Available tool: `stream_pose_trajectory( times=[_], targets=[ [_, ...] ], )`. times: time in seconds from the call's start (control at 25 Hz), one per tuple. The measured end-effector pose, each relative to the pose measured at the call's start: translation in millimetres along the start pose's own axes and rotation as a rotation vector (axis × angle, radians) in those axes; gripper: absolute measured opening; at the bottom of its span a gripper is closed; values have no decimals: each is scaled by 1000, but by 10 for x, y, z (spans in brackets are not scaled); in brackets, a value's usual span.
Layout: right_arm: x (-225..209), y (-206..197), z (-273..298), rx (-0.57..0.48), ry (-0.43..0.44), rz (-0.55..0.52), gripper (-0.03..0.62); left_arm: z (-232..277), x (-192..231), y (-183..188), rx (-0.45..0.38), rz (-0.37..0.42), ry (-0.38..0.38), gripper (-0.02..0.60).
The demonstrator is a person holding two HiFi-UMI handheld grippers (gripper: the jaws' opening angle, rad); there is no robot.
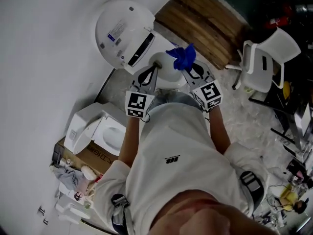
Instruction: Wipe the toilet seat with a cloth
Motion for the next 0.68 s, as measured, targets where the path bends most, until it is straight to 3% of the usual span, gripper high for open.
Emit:
stream_pose_trajectory(
  times=[0.32,0.68],
  targets=[
    [120,267,-166,-92,-38,-24,87,64,-61,458,-99,63,-66,9],
    [195,419,-306,-141,-39,-56,87,-29,-105,612,-127,82,-45,9]
  ],
)
Point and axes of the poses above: the fingertips, and each gripper's own axes: z forward along the fingers, x to its left, y out of its top, the point moved 10 cm from there along -z, backward along the fingers, and after that the axes turned 14 degrees about z, right-handed, at the moved point
